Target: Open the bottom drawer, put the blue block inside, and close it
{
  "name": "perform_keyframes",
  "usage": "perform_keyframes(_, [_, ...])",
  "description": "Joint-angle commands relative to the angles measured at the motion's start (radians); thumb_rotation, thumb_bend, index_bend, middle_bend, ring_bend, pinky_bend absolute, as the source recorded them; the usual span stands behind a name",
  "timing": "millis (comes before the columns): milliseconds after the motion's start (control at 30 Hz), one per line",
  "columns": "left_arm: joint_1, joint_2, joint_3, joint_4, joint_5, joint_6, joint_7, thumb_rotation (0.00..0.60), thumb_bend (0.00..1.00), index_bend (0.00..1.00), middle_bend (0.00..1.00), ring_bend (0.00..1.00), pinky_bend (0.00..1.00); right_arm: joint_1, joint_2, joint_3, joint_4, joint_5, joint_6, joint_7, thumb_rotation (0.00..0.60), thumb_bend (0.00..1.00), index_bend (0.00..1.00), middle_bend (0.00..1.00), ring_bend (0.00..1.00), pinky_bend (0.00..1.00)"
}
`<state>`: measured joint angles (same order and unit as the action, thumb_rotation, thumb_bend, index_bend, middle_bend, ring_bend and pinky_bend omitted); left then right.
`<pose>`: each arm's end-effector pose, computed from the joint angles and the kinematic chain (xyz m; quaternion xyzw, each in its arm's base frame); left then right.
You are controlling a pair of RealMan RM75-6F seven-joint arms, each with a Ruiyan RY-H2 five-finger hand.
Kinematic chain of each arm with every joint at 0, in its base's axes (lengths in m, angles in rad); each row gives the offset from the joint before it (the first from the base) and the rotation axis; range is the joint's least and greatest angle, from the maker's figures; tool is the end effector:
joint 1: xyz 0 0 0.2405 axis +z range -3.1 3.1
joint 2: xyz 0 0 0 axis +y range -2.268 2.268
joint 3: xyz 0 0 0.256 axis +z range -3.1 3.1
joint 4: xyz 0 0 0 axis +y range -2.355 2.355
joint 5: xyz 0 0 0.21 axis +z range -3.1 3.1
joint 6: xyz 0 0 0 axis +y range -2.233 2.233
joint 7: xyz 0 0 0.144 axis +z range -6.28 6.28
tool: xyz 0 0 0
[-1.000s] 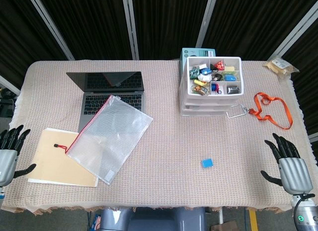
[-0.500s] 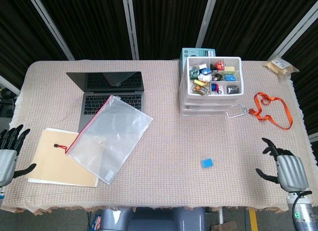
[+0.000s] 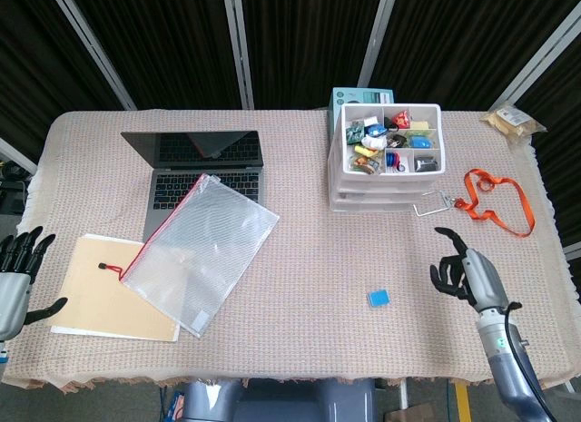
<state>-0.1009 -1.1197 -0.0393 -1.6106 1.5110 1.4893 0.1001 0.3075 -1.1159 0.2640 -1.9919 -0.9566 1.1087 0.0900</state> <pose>-0.3074 0.1838 0.1575 -0.6199 -0.3515 -0.3647 0.5994 -0.2302 -0.2566 0.1149 0.4510 -0.6445 0.4432 0.4299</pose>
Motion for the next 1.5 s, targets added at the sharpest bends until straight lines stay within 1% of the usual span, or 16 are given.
perform_keyframes(33, [0.0, 0.0, -0.001, 0.0, -0.001, 0.0, -0.002, 0.6, 0.15, 0.07, 0.0, 0.0, 0.0, 0.144, -0.064, 0.092, -0.044, 0.286, -0.131, -0.002, 0.6, 0.44, 0.16, 0.79, 0.8, 0.67])
perform_keyframes(67, [0.0, 0.0, -0.001, 0.001, -0.001, 0.0, -0.002, 0.6, 0.15, 0.07, 0.0, 0.0, 0.0, 0.157, -0.072, 0.096, -0.04, 0.312, -0.138, -0.004, 0.6, 0.44, 0.16, 0.79, 0.8, 0.67])
perform_keyframes(167, [-0.001, 0.0, -0.001, 0.001, -0.002, -0.002, -0.003, 0.6, 0.15, 0.07, 0.0, 0.0, 0.0, 0.226, -0.122, 0.118, -0.005, 0.454, -0.162, -0.016, 0.6, 0.44, 0.16, 0.79, 0.8, 0.67])
perform_keyframes(200, [-0.001, 0.0, -0.001, 0.001, -0.003, -0.003, -0.004, 0.6, 0.15, 0.07, 0.0, 0.0, 0.0, 0.237, -0.131, 0.123, 0.002, 0.476, -0.163, -0.015, 0.6, 0.44, 0.16, 0.78, 0.8, 0.67])
perform_keyframes(400, [-0.003, 0.001, -0.002, -0.001, -0.006, -0.007, -0.006, 0.6, 0.15, 0.07, 0.0, 0.0, 0.0, 0.327, -0.233, 0.187, 0.096, 0.726, -0.17, 0.034, 0.6, 0.44, 0.16, 0.79, 0.8, 0.67])
perform_keyframes(500, [-0.004, 0.001, -0.003, -0.002, -0.007, -0.008, -0.008, 0.6, 0.15, 0.07, 0.0, 0.0, 0.0, 0.358, -0.262, 0.2, 0.134, 0.802, -0.191, 0.041, 0.6, 0.44, 0.16, 0.79, 0.8, 0.67])
perform_keyframes(800, [-0.005, 0.002, -0.005, -0.004, -0.013, -0.011, -0.012, 0.6, 0.15, 0.07, 0.0, 0.0, 0.0, 0.435, -0.35, 0.238, 0.255, 0.944, -0.247, 0.064, 0.6, 0.44, 0.16, 0.79, 0.8, 0.67])
perform_keyframes(900, [-0.006, 0.003, -0.006, -0.004, -0.018, -0.014, -0.015, 0.6, 0.15, 0.07, 0.0, 0.0, 0.0, 0.462, -0.381, 0.24, 0.305, 0.977, -0.266, 0.06, 0.6, 0.43, 0.16, 0.78, 0.8, 0.67])
perform_keyframes(1233, [-0.008, 0.008, -0.005, -0.016, -0.026, -0.027, -0.027, 0.6, 0.15, 0.07, 0.0, 0.0, 0.0, 0.5, -0.47, 0.28, 0.449, 1.058, -0.273, 0.104, 0.6, 0.44, 0.16, 0.78, 0.8, 0.67])
perform_keyframes(1500, [-0.012, 0.016, -0.006, -0.028, -0.038, -0.043, -0.04, 0.6, 0.15, 0.07, 0.0, 0.0, 0.0, 0.514, -0.506, 0.302, 0.534, 1.093, -0.268, 0.099, 0.6, 0.44, 0.16, 0.79, 0.8, 0.67])
